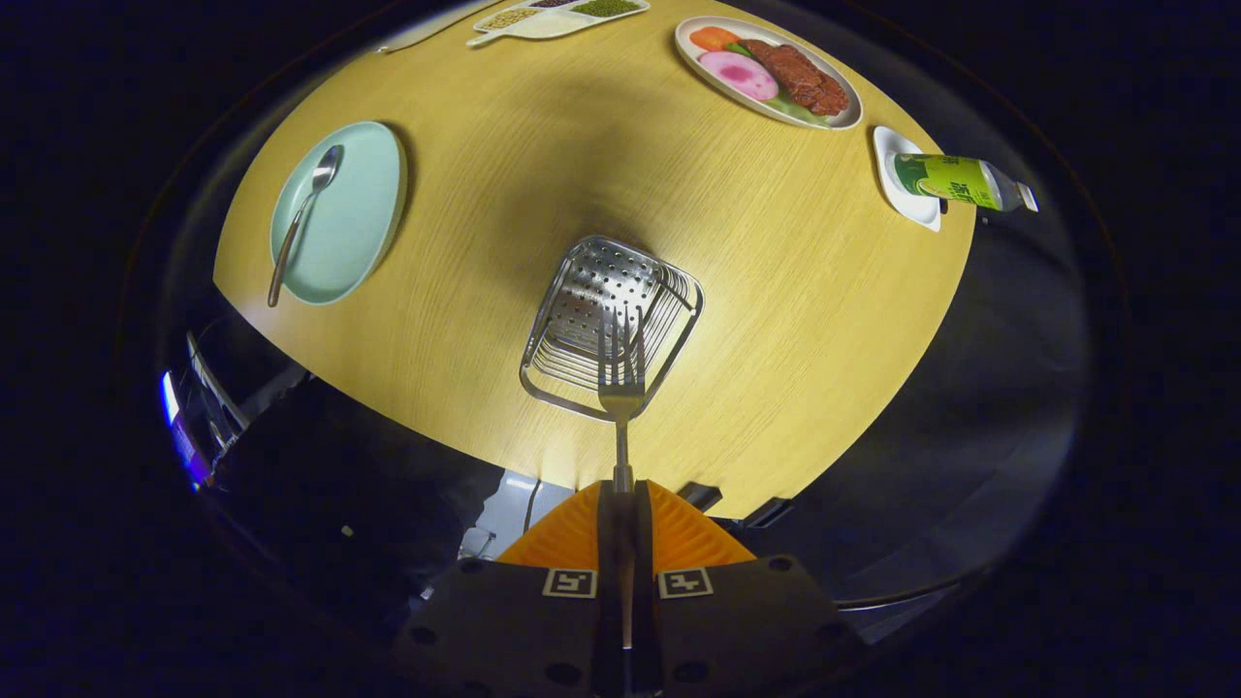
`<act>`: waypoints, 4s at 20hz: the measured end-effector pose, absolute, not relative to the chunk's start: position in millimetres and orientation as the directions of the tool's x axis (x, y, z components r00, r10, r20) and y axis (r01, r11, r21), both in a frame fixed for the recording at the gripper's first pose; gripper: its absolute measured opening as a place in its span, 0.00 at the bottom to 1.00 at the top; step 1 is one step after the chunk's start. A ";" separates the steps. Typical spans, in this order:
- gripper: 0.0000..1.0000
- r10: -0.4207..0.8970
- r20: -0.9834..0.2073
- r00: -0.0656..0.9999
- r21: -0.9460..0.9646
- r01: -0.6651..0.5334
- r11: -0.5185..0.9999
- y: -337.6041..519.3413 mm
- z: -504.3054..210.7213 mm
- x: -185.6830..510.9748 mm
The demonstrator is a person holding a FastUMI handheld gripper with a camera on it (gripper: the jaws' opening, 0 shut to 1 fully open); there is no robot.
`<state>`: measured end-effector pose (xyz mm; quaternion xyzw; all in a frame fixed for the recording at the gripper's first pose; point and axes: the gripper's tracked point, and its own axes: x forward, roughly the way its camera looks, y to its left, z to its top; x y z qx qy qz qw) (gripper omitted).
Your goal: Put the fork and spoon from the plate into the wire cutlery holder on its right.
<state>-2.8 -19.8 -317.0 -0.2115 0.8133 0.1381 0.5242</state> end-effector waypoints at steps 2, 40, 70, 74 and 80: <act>0.08 -0.204 -0.903 -0.378 0.000 -0.476 0.880 -15.4 -324.6 -0.9; 0.53 0.437 -0.860 0.265 0.309 -0.412 0.857 350.8 -330.5 -1.5; 0.08 0.348 -0.921 0.177 0.249 -0.418 0.873 175.2 -253.0 25.8; 0.08 0.220 -0.971 0.094 0.166 -0.393 0.905 75.6 -229.9 23.3; 0.08 0.034 -0.981 -0.193 0.110 -0.396 0.912 -11.2 -260.7 -3.5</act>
